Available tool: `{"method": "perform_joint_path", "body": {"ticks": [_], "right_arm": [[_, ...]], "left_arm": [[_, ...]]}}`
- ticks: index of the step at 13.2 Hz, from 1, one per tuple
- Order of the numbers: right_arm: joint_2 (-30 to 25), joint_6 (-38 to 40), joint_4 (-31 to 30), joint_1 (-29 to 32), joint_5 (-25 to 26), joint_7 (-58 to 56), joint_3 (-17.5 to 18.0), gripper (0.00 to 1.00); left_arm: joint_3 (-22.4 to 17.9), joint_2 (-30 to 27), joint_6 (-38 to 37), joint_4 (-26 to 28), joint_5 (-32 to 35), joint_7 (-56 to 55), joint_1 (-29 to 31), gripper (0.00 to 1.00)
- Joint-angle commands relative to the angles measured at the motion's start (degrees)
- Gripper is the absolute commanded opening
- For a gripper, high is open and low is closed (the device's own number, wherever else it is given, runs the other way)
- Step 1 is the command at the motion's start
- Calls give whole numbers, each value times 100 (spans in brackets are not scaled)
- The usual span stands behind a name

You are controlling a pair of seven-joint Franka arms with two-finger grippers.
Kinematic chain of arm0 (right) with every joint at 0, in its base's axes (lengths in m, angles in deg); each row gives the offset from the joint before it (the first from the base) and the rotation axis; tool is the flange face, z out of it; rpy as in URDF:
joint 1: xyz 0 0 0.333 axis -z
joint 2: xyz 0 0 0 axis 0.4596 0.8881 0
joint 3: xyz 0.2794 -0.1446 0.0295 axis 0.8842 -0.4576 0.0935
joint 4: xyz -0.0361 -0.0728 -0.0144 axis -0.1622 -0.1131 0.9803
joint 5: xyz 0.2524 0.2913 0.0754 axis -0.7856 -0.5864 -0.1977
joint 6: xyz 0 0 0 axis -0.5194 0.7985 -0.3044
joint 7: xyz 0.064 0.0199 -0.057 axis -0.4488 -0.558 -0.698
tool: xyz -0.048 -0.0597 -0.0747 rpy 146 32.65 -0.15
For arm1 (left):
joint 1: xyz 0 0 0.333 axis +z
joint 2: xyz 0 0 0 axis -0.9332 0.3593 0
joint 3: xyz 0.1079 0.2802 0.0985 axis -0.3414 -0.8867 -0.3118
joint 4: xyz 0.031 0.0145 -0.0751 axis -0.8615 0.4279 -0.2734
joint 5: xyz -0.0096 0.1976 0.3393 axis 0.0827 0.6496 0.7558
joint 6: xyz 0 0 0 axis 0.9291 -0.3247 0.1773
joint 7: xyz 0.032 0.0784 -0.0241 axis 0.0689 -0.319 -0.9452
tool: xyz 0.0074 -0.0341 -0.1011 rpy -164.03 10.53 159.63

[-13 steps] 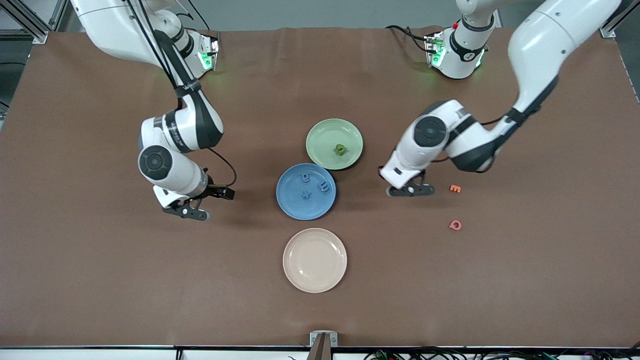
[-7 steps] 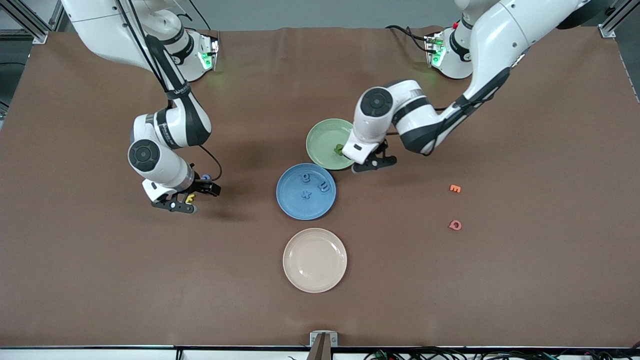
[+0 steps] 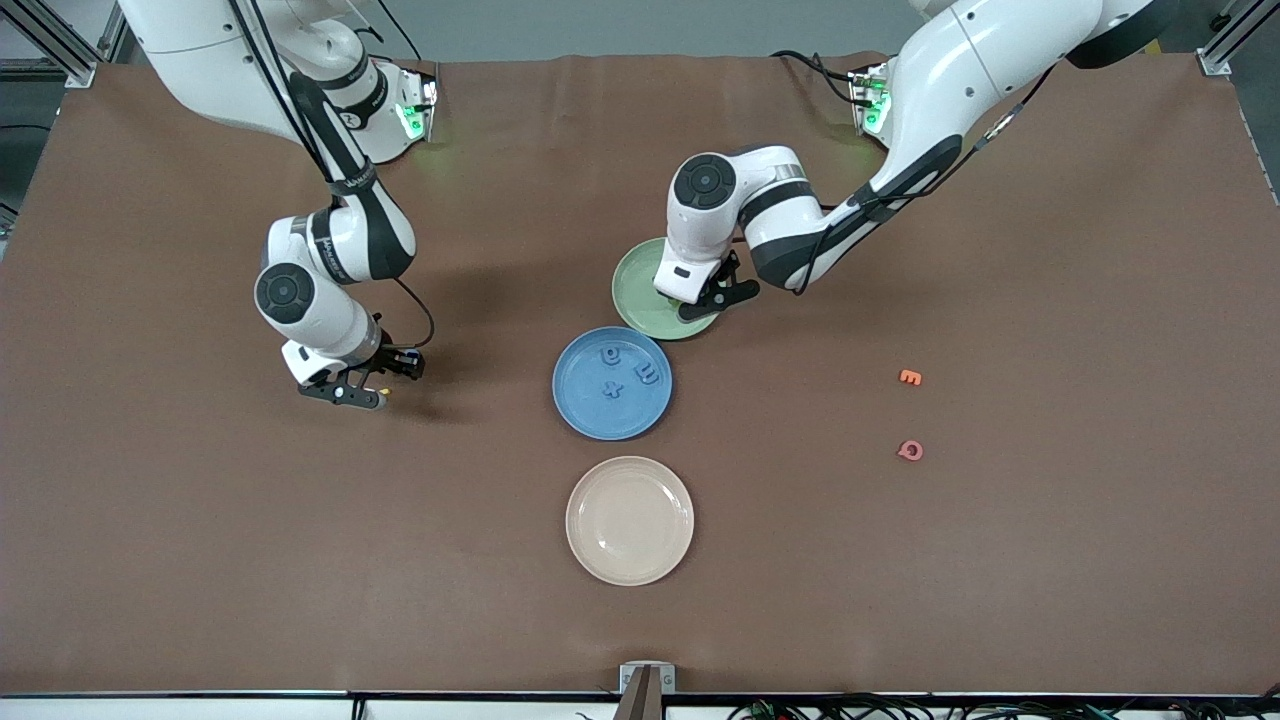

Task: Sort letters by color into matching plates
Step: 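Release the B on the green plate while the right gripper grasps blue c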

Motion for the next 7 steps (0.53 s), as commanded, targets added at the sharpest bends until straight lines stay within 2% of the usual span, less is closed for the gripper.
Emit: {"method": "perform_joint_path", "body": {"ticks": [1, 7], "right_arm": [[-277, -83, -331, 93, 68, 7, 92, 60], [-277, -284, -542, 49, 7, 59, 127, 60]], "left_arm": [[-313, 32, 171, -68, 5, -201, -343, 1], [-446, 137, 267, -138, -4, -219, -520, 1]]}}
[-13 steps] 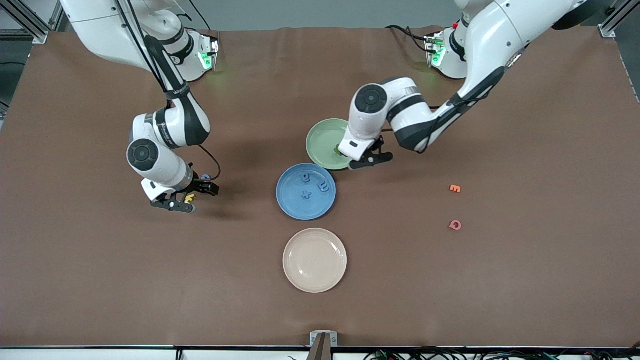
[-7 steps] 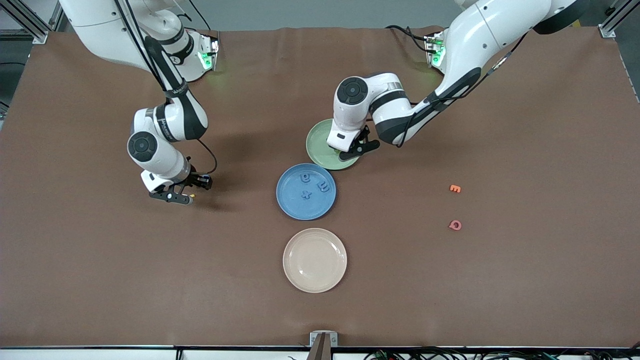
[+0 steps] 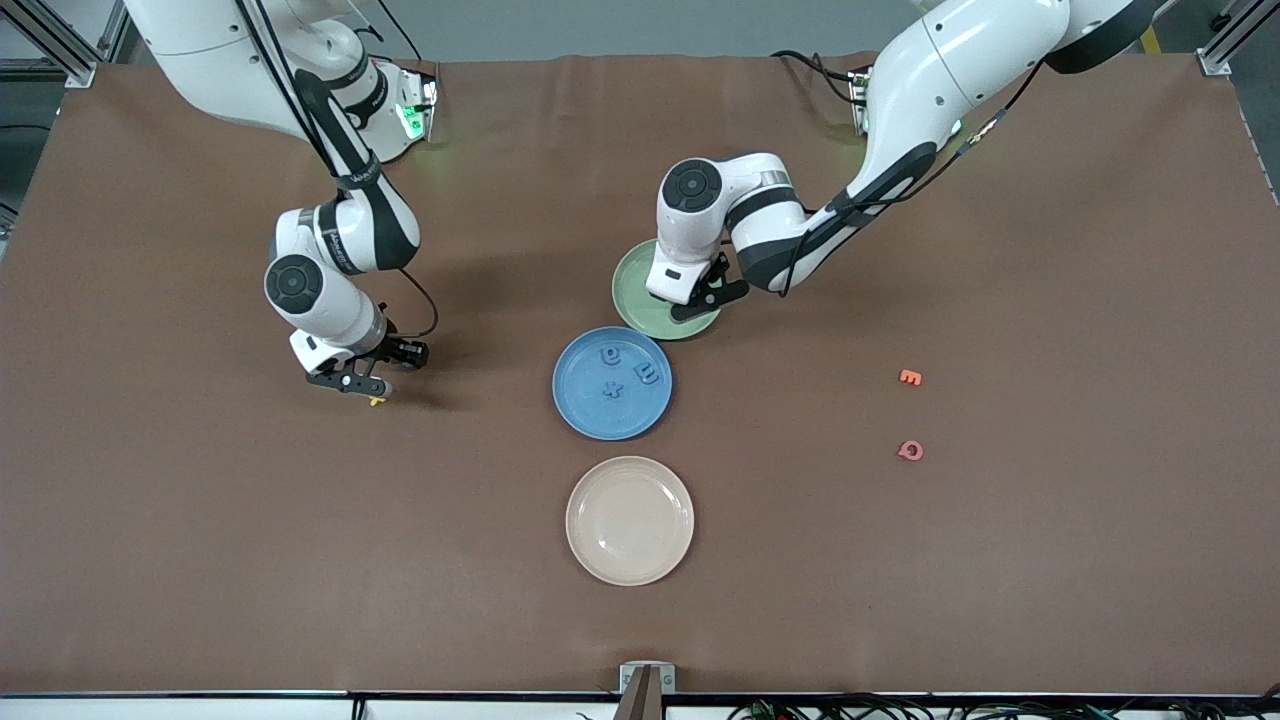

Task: Sort letters by color into matching plates
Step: 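Release the B on the green plate while the right gripper grasps blue c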

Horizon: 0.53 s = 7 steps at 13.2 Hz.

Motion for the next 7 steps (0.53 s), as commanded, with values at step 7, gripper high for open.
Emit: {"method": "perform_joint_path", "body": {"ticks": [7], "right_arm": [[-168, -351, -302, -153, -255, 65, 74, 59]], "left_arm": [[-245, 160, 61, -235, 5, -68, -290, 5]]}}
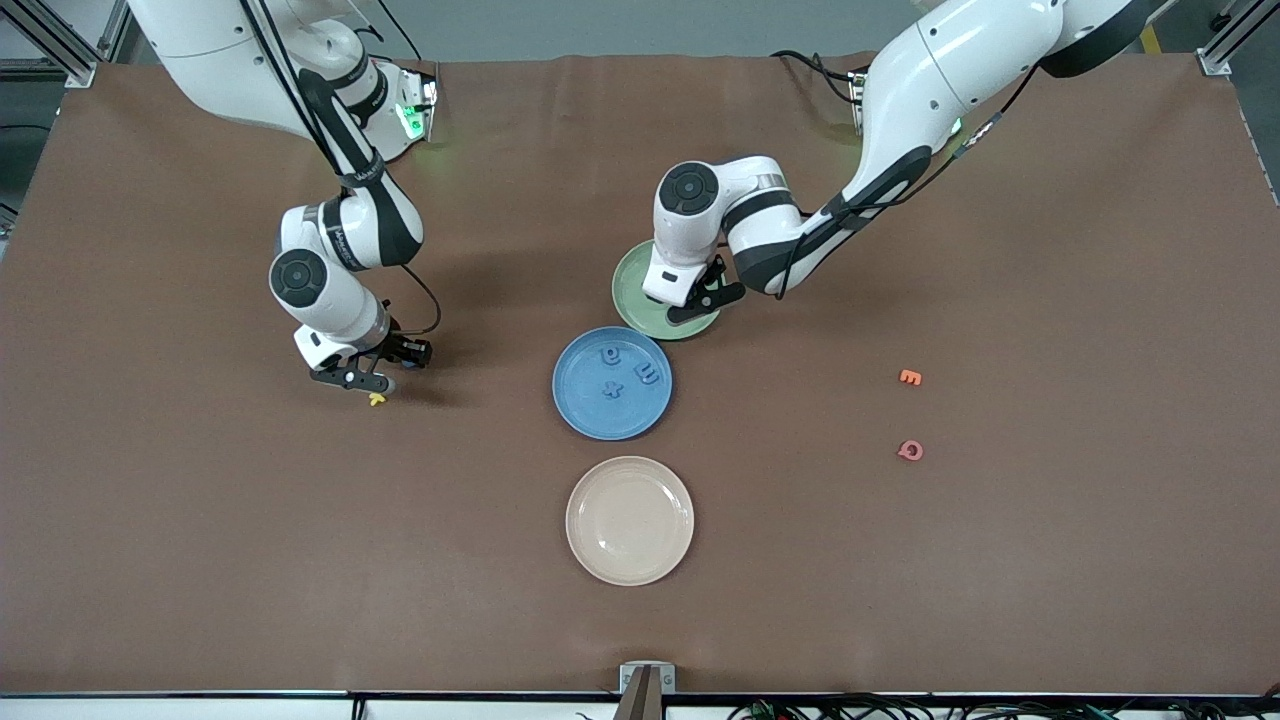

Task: Sort letters by color into matching plates
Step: 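Release the B on the green plate while the right gripper grasps blue c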

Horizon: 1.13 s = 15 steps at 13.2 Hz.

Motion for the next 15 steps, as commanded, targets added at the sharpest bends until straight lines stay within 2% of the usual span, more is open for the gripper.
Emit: {"method": "perform_joint_path", "body": {"ticks": [1, 2, 4, 5, 6, 11, 15], "right_arm": [[-168, -71, -162, -119, -175, 57, 25, 58], [-168, -71, -162, -119, -175, 49, 25, 58], [-168, -62, -170, -119, -175, 49, 16, 58], [-168, -53, -170, -119, -175, 40, 16, 58], [-168, -53, -162, -119, -175, 22, 8, 58], [-168, -36, -170, -110, -167, -39, -1, 58], [-168, -36, -170, -101, -167, -48, -1, 58]], "left_arm": [[-79, 93, 22, -110, 5, -68, -117, 9], [-79, 93, 22, -110, -12, -68, -117, 22], [-79, 84, 22, -110, -65, -120, -117, 55], [-79, 84, 22, -127, -48, -312, -126, 74], [-79, 84, 22, -153, -48, -505, -169, 100], [-70, -91, -118, -276, -48, -560, -82, 100], [-70, -364, -802, -688, 23, -79, 172, 100]]}}
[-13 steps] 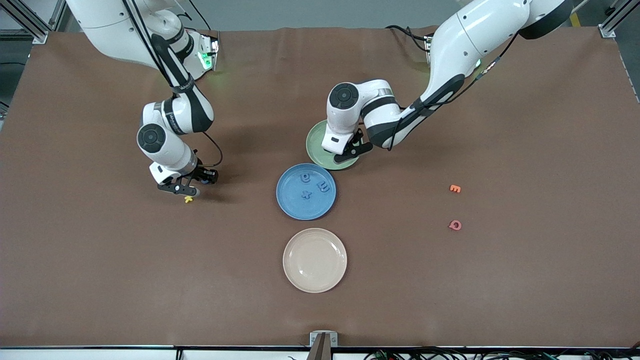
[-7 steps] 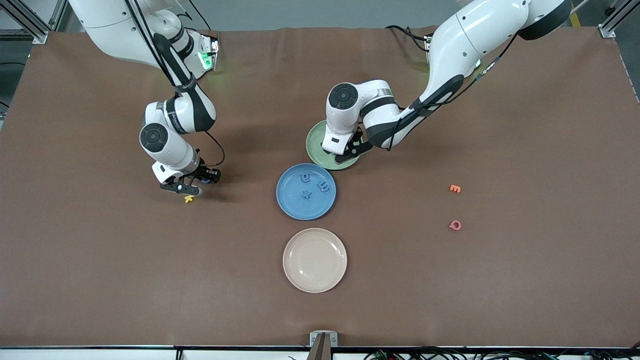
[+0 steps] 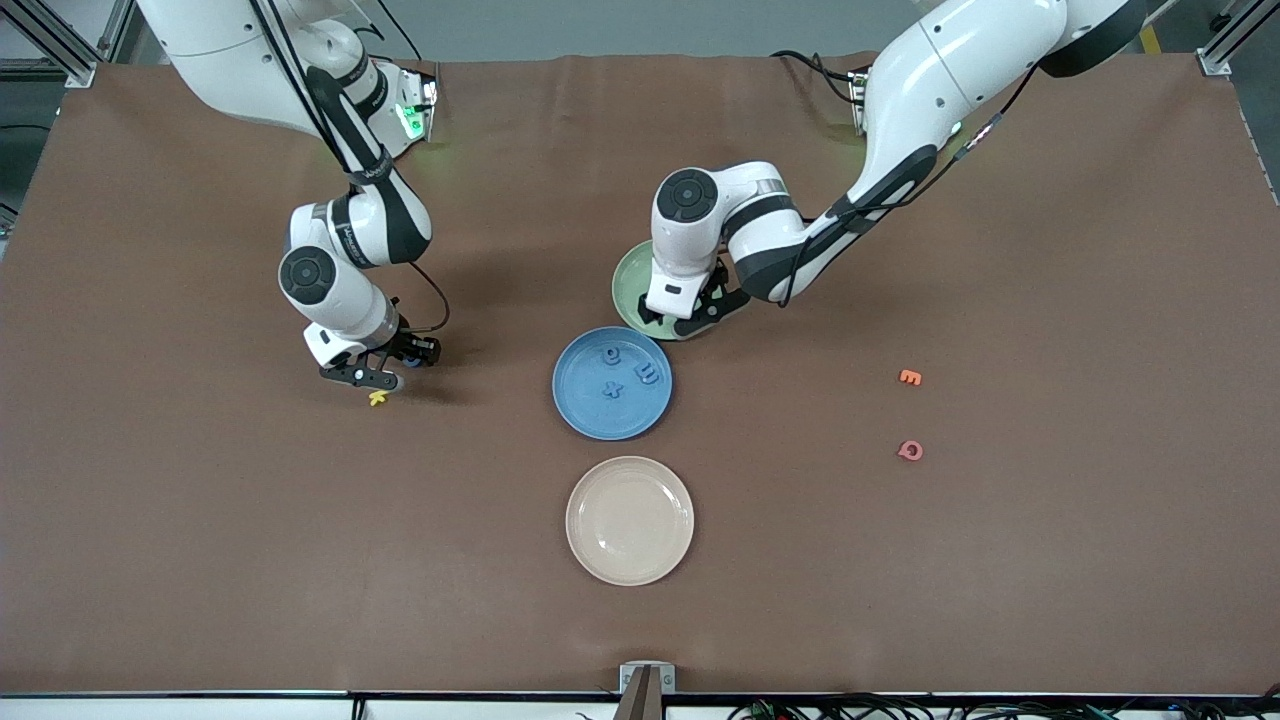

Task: Sort letters by color into matching plates
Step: 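Release the B on the green plate while the right gripper grasps blue c, then withdraw the left gripper while the right gripper lifts the blue c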

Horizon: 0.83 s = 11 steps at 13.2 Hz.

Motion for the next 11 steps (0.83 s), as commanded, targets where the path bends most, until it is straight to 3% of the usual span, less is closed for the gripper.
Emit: {"method": "perform_joint_path", "body": {"ticks": [1, 6, 11], "right_arm": [[-168, -27, -154, 3, -46, -50, -7, 58], [-168, -44, -154, 30, -46, -50, -7, 55], [-168, -44, -146, 38, -37, -50, -7, 45]], "left_arm": [[-23, -315, -534, -328, 13, 437, 215, 100], [3, -377, -1457, -1137, 12, 1491, 751, 100], [29, -569, -1511, -1499, -22, 2897, 1568, 100]]}}
